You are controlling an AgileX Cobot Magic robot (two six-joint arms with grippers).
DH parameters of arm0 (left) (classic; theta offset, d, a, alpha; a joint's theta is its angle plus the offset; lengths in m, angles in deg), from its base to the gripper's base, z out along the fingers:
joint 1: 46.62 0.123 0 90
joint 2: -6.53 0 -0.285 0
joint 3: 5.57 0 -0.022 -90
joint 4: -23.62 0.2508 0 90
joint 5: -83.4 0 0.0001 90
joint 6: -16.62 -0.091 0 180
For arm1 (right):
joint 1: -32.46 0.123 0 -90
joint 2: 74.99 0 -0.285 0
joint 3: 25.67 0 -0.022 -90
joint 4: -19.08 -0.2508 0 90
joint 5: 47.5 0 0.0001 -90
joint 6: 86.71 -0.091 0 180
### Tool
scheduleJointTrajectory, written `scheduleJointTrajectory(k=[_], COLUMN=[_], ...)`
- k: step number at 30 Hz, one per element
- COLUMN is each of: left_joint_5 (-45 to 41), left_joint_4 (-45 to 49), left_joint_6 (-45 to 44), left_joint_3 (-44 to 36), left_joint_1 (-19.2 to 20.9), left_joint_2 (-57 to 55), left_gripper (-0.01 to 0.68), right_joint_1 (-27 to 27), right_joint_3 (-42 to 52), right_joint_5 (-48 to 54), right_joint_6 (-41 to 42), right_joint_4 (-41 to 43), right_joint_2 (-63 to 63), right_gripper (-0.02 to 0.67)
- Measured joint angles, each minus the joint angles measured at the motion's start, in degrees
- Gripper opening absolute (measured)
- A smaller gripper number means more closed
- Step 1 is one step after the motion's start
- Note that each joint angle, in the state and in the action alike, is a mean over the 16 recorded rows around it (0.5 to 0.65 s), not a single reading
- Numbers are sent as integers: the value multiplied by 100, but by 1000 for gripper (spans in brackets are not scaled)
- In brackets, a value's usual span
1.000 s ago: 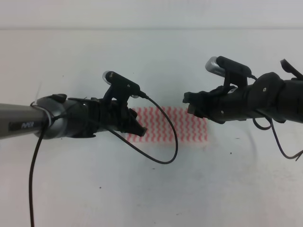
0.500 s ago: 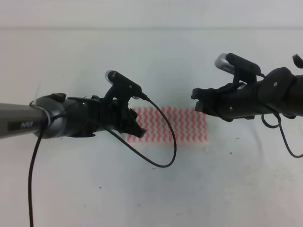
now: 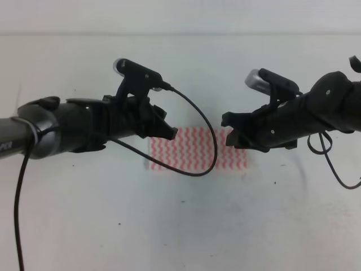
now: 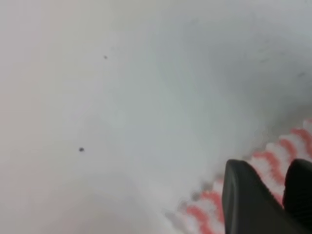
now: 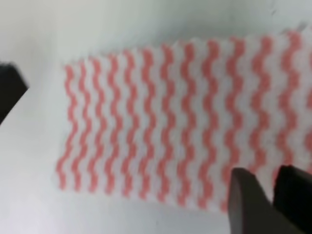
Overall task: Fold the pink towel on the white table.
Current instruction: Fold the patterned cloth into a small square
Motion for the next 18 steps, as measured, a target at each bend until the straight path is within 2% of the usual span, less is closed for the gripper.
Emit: scheduleJointTrajectory(k=[8,18], left_joint_5=[-256,-390], left_joint_4=[5,16], left_joint_6=[461,513], left_joint_3=[-296,-593], left_joint_1=[-7,-14], left_joint_2=[83,40], left_gripper=[145,114], right_joint_1=[37,46], right_joint_3=[-66,-66], right_joint_5=[300,317], right_joint_6=[9,8], right_joint_4=[134,221], right_joint_2=[85,305], right_gripper=[12,-5])
